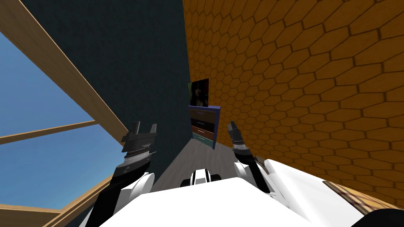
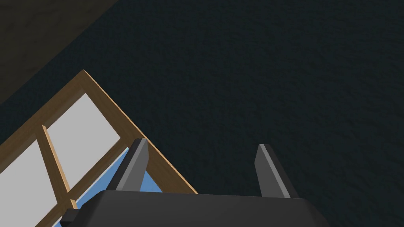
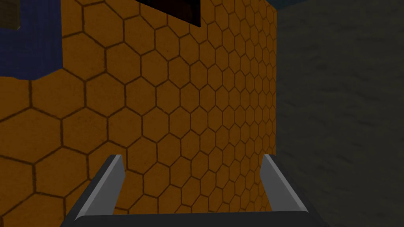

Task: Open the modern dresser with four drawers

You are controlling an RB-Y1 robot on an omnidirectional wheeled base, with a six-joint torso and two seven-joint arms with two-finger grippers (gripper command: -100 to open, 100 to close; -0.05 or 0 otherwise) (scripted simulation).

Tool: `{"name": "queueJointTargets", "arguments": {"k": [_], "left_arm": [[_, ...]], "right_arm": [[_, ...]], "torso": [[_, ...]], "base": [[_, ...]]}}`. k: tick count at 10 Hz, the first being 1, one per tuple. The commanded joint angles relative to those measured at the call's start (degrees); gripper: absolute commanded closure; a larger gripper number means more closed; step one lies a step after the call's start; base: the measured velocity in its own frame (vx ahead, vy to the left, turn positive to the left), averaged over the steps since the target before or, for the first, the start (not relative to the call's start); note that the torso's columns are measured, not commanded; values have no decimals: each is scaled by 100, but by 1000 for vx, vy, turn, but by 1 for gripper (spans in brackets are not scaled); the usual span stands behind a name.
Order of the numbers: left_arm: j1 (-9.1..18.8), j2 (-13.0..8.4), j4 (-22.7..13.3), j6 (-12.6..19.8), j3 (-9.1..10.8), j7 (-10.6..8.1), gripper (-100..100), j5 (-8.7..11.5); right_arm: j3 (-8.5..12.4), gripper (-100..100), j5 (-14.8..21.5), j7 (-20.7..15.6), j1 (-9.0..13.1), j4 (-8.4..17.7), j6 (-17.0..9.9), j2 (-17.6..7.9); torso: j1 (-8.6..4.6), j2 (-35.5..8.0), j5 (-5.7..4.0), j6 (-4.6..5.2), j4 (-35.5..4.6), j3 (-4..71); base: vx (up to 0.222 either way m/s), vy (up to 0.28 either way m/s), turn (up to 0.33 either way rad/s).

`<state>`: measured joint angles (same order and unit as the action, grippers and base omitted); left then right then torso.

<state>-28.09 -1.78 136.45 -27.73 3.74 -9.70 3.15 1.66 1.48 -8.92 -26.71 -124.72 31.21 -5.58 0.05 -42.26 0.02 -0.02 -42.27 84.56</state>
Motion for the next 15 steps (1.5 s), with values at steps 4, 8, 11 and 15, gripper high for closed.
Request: {"name": "queueJointTargets", "arguments": {"k": [4, 8, 11, 15], "left_arm": [[-1, 0, 0, 0, 1, 0, 0, 0], [-1, 0, 0, 0, 1, 0, 0, 0], [-1, 0, 0, 0, 1, 0, 0, 0], [0, 0, 0, 0, 0, 0, 0, 0]], "right_arm": [[-167, -100, 675, -282, 295, 754, -879, -272], [-258, -100, 1066, -445, 487, 1183, -1440, -334], [-307, -100, 1279, -533, 590, 1414, -1739, -361], [-407, -100, 1731, -718, 805, 1902, -2353, -417]], "torso": [[-9, -6, -2, 7, -3, -1], [-6, -2, -2, 5, -2, 1], [-6, -3, -1, 9, -2, 1], [-1, -1, -1, -1, -1, 1]], "base": [[-1, 32, 189], [-4, 24, 168], [0, 31, 162], [3, 27, 194]]}}
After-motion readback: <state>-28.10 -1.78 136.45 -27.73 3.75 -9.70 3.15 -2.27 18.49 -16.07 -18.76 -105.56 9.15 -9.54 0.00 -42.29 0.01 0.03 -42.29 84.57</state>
